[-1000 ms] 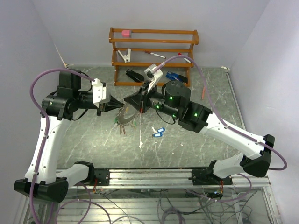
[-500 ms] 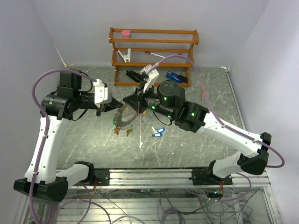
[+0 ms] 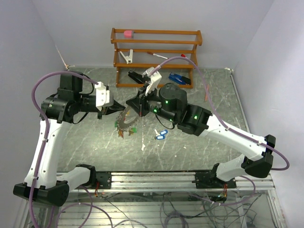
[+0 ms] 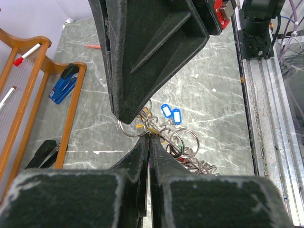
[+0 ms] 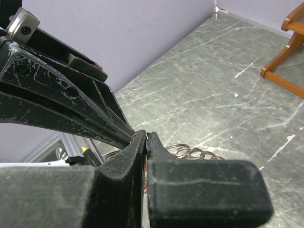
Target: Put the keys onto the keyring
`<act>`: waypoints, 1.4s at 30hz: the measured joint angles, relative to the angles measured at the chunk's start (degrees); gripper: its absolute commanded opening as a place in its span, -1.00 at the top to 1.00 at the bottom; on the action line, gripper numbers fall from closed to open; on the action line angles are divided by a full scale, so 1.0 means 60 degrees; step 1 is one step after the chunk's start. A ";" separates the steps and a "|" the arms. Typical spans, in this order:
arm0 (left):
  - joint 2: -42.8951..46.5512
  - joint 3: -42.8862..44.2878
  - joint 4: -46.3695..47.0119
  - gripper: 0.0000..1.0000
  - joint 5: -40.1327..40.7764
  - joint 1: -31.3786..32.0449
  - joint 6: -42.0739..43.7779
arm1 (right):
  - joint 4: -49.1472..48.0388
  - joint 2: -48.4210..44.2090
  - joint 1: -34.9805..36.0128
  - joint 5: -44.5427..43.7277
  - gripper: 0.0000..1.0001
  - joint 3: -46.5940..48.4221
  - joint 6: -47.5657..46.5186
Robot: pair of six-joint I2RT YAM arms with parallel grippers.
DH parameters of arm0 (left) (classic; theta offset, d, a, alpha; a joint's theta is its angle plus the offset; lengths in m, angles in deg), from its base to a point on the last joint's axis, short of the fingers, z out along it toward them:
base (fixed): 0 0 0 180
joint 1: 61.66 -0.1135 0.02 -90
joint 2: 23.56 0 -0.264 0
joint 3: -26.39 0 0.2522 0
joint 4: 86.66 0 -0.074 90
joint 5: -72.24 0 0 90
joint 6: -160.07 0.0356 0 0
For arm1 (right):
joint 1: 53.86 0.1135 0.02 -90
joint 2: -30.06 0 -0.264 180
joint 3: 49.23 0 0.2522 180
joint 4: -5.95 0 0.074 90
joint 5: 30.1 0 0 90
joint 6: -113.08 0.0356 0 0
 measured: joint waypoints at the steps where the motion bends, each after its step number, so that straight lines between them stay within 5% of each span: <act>1: 0.0011 0.0000 -0.0018 0.86 0.0004 0.0004 -0.0004 | 0.0000 0.0000 0.0011 -0.0015 1.00 0.0000 0.0004; 34: 0.0270 -0.0273 0.0637 0.86 0.0561 0.0120 -0.0681 | 0.0699 0.0047 0.0266 -0.0153 1.00 0.0331 0.0076; 42: 0.0233 -0.0408 0.1053 0.21 0.0925 0.0131 -0.0911 | 0.0885 0.0033 0.0262 -0.0102 1.00 0.0310 0.0076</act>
